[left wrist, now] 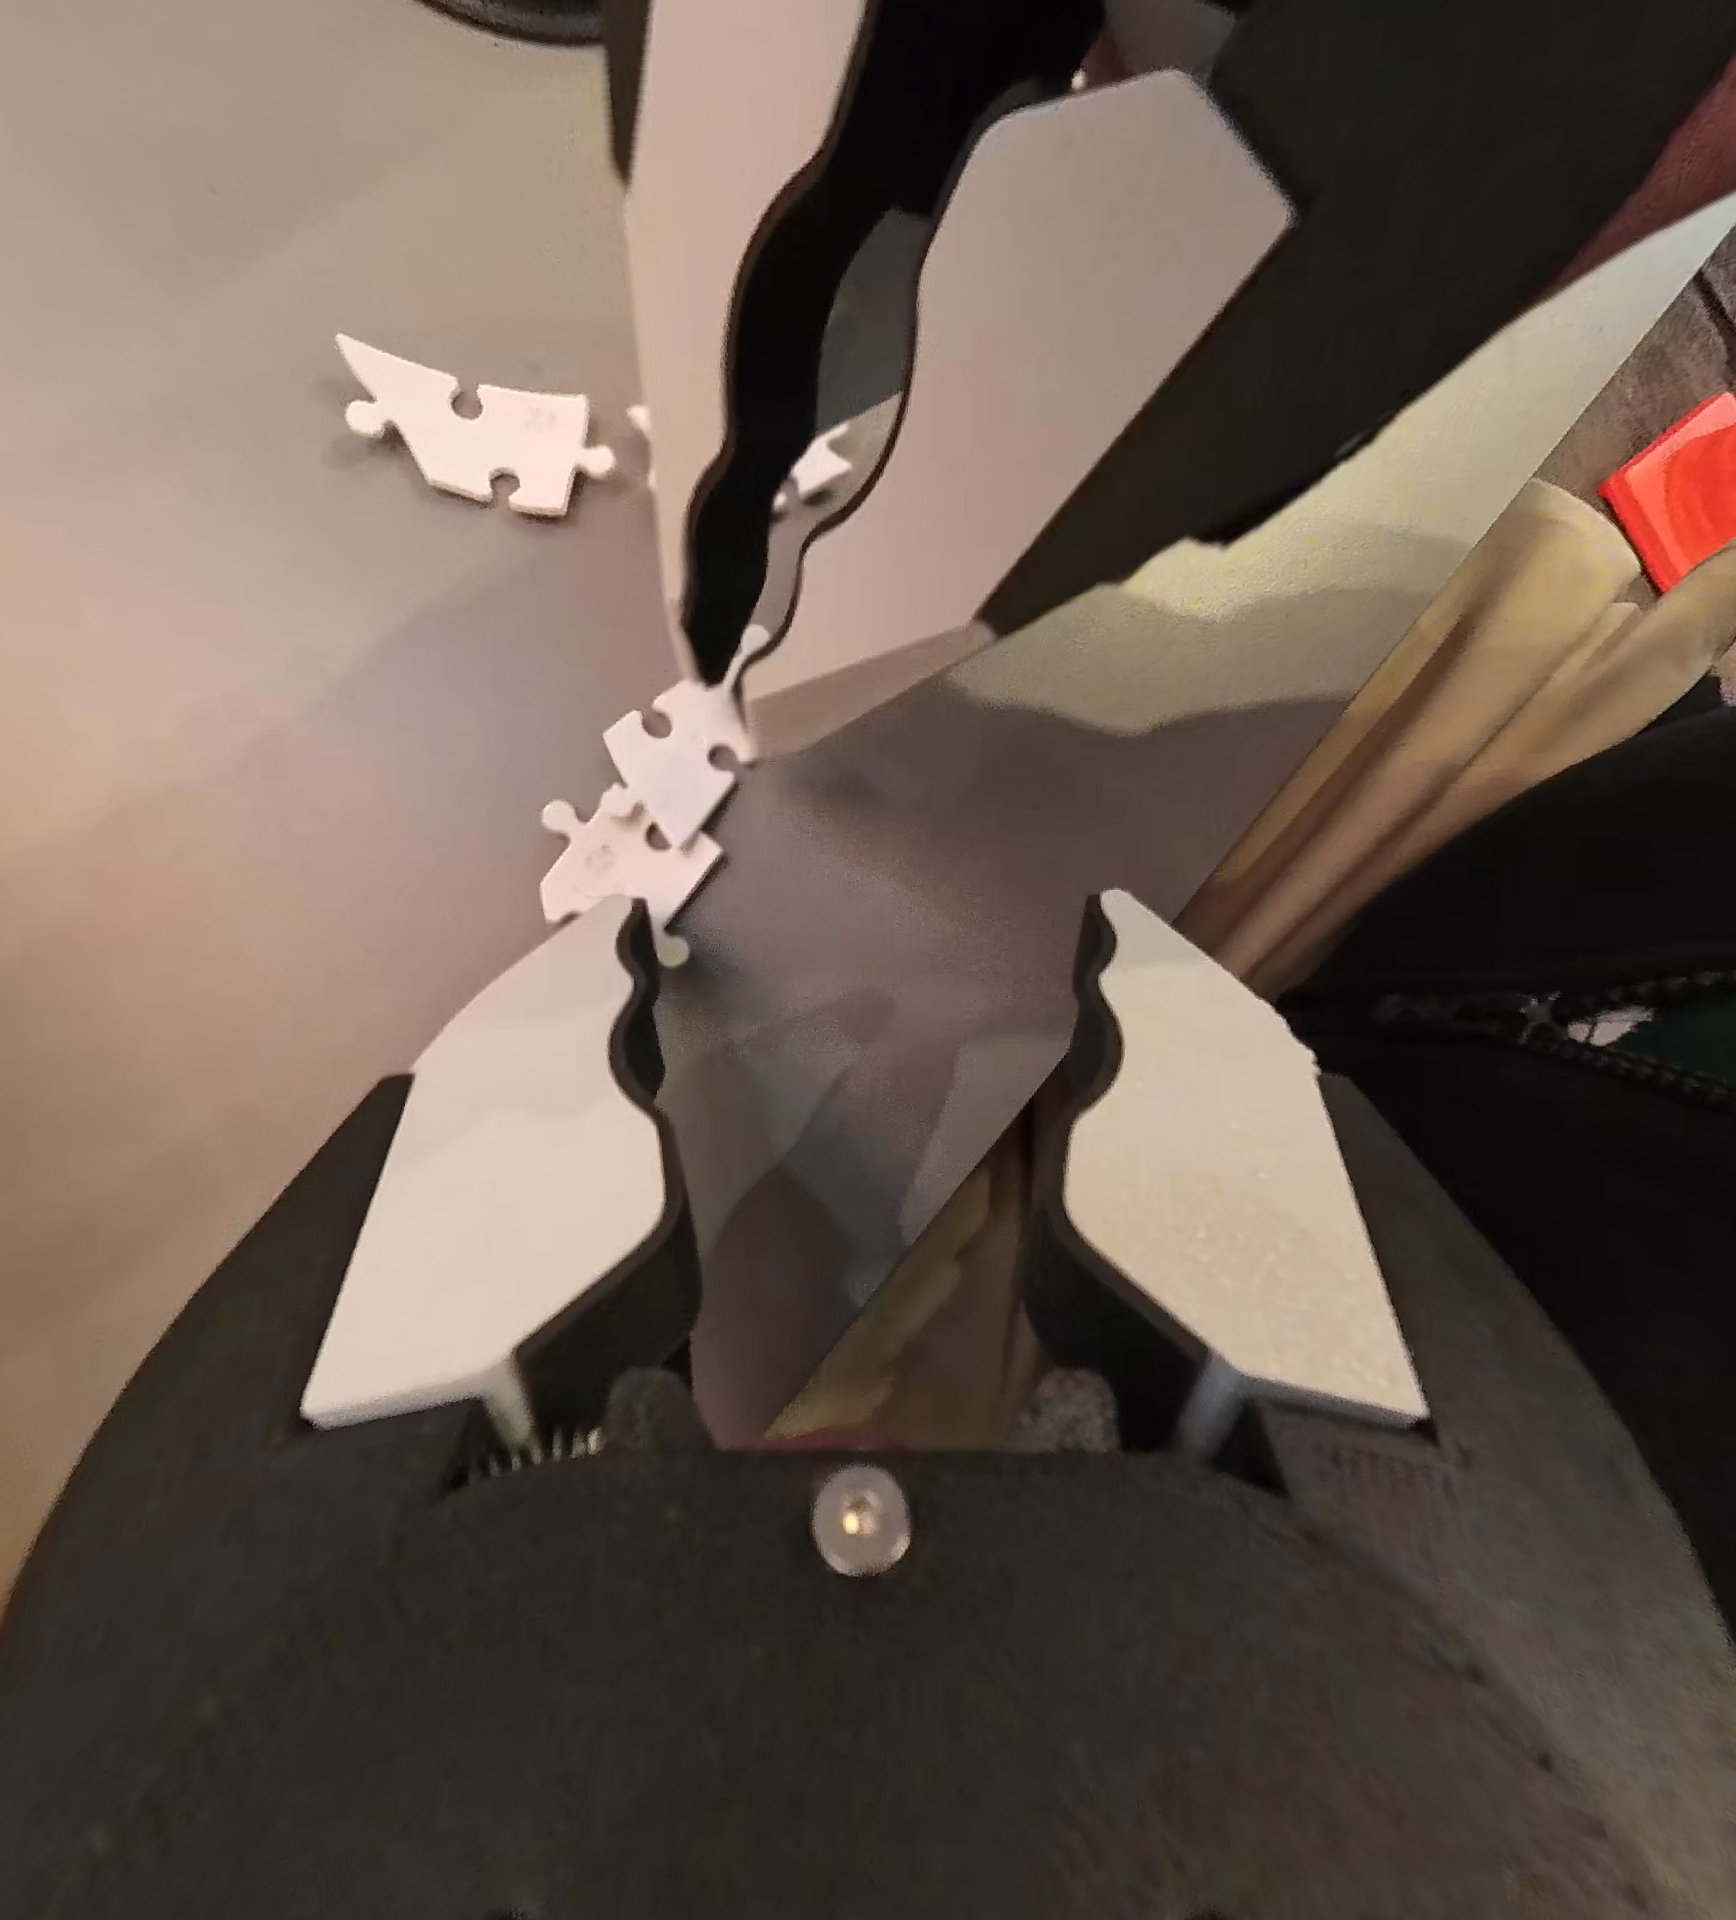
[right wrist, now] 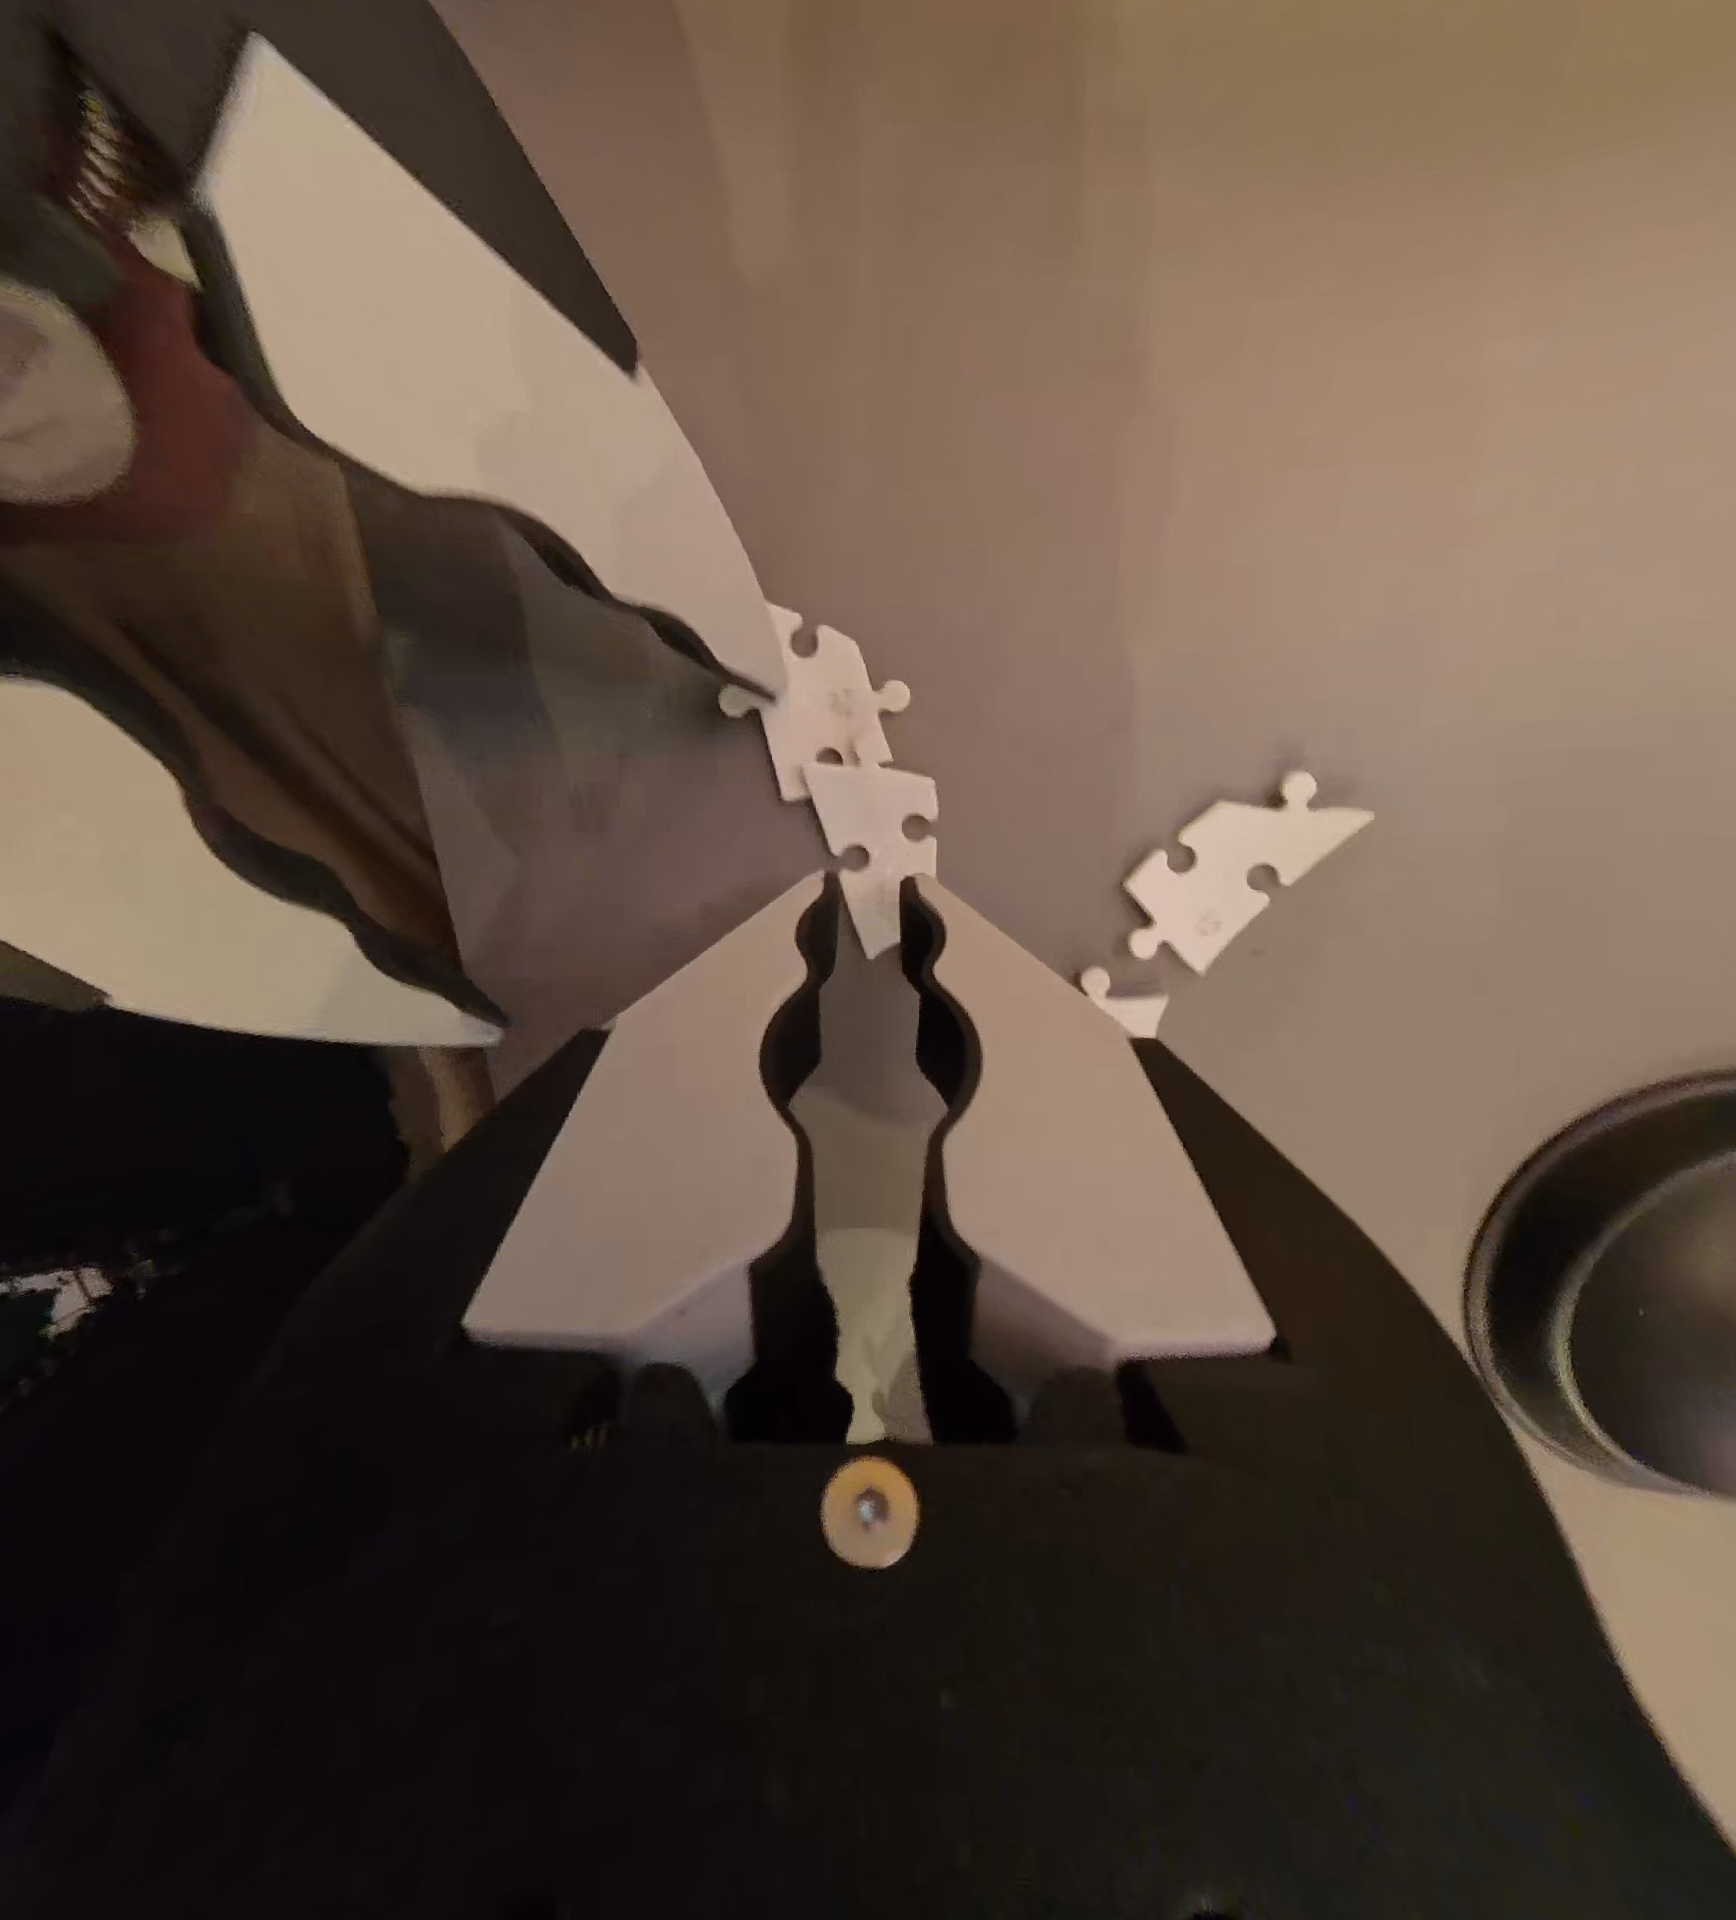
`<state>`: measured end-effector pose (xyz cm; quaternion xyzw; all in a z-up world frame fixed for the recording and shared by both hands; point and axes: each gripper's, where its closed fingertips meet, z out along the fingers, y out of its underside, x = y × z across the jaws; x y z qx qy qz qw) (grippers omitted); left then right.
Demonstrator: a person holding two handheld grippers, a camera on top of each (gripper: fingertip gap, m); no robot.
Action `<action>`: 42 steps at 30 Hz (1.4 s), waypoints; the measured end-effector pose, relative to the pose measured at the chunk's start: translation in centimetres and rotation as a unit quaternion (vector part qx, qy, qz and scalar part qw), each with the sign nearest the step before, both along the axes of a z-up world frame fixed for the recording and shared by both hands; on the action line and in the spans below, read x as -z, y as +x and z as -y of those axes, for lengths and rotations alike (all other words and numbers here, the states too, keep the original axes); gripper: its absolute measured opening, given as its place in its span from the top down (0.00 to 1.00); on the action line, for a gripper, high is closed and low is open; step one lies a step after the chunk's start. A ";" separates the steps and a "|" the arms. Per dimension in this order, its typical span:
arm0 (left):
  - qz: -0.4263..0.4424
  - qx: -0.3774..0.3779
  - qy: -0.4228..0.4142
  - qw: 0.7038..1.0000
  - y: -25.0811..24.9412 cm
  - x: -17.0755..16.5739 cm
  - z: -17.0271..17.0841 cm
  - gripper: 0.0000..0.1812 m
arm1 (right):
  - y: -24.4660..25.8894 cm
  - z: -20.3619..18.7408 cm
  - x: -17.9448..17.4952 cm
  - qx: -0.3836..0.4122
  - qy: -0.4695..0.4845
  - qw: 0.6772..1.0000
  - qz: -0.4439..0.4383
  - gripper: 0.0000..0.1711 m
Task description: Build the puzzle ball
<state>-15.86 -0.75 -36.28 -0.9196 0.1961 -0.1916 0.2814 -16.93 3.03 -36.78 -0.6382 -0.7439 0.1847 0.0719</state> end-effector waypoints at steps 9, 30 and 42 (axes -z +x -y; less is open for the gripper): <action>0.011 -0.011 -0.013 1.000 0.2 0.1 0.8 0.57 | 0.5 1.4 0.7 0.001 -0.031 0.999 0.015 0.99; -0.040 0.022 0.010 0.999 -1.7 0.8 -0.8 0.58 | 0.8 -0.7 0.8 -0.025 0.024 0.999 0.006 0.90; -0.061 0.061 0.000 0.996 -2.9 1.0 -0.7 0.60 | 1.3 0.7 0.7 0.006 0.021 1.000 0.012 0.84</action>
